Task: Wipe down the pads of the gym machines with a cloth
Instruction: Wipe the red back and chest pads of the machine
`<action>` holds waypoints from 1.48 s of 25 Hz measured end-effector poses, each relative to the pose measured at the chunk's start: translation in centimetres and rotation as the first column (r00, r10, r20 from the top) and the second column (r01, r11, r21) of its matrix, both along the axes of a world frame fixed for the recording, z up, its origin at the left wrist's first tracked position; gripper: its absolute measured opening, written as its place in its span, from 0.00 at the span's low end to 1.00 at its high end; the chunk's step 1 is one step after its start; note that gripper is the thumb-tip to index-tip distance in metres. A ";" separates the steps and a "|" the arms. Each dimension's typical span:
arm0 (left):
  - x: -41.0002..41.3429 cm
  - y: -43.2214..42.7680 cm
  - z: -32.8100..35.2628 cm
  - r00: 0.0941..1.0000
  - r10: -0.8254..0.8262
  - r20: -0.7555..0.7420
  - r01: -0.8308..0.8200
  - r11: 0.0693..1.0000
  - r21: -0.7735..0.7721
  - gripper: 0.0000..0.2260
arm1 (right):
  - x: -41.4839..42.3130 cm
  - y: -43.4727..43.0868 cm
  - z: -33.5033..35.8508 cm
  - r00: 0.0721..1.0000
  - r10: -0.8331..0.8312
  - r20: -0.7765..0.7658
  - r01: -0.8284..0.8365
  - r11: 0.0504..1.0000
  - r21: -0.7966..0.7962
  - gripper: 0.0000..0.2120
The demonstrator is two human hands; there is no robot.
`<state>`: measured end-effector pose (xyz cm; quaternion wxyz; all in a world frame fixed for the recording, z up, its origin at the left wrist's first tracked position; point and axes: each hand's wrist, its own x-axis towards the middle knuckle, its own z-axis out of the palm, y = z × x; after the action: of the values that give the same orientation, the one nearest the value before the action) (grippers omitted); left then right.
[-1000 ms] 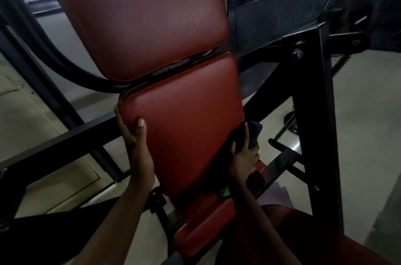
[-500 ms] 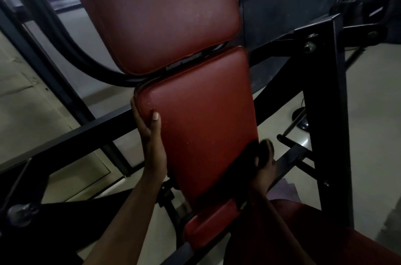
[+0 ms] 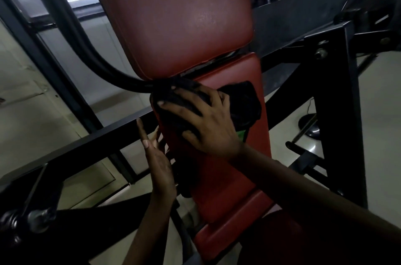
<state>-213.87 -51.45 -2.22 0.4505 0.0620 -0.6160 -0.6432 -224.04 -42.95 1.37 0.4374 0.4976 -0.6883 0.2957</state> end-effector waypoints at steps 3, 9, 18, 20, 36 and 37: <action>0.4 -0.3 -0.6 1.000 0.008 -0.013 -0.007 0.998 0.056 0.39 | -0.3 0.3 -2.1 0.989 0.024 -0.143 -0.016 0.998 0.058 0.25; 0.2 -0.3 -2.1 0.997 -0.021 0.078 0.019 1.000 0.025 0.37 | -0.7 0.7 -7.8 0.956 0.097 -0.278 -0.085 0.995 0.057 0.12; -0.4 1.1 -7.3 0.961 -0.065 0.268 0.032 0.991 0.129 0.46 | -0.9 3.1 -17.3 0.983 0.136 -0.127 -0.114 0.979 0.171 0.08; -0.2 1.4 -8.6 0.937 -0.125 0.327 0.075 0.984 0.160 0.45 | -0.9 3.7 -20.0 0.996 0.089 -0.011 -0.086 0.977 0.194 0.11; -0.2 2.4 -11.2 0.918 -0.089 0.386 0.019 0.983 0.181 0.35 | 2.7 3.1 -11.9 0.853 0.042 0.521 0.103 0.964 -0.247 0.29; -0.1 2.9 -11.8 0.917 -0.032 0.398 -0.031 0.988 0.150 0.35 | 2.5 2.1 -11.4 0.860 0.014 0.510 0.128 0.962 -0.243 0.29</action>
<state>-213.96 -48.53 -14.02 0.3091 0.2260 -0.6436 -0.6627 -221.53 -40.86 -10.02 0.3129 0.3177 -0.7469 0.4933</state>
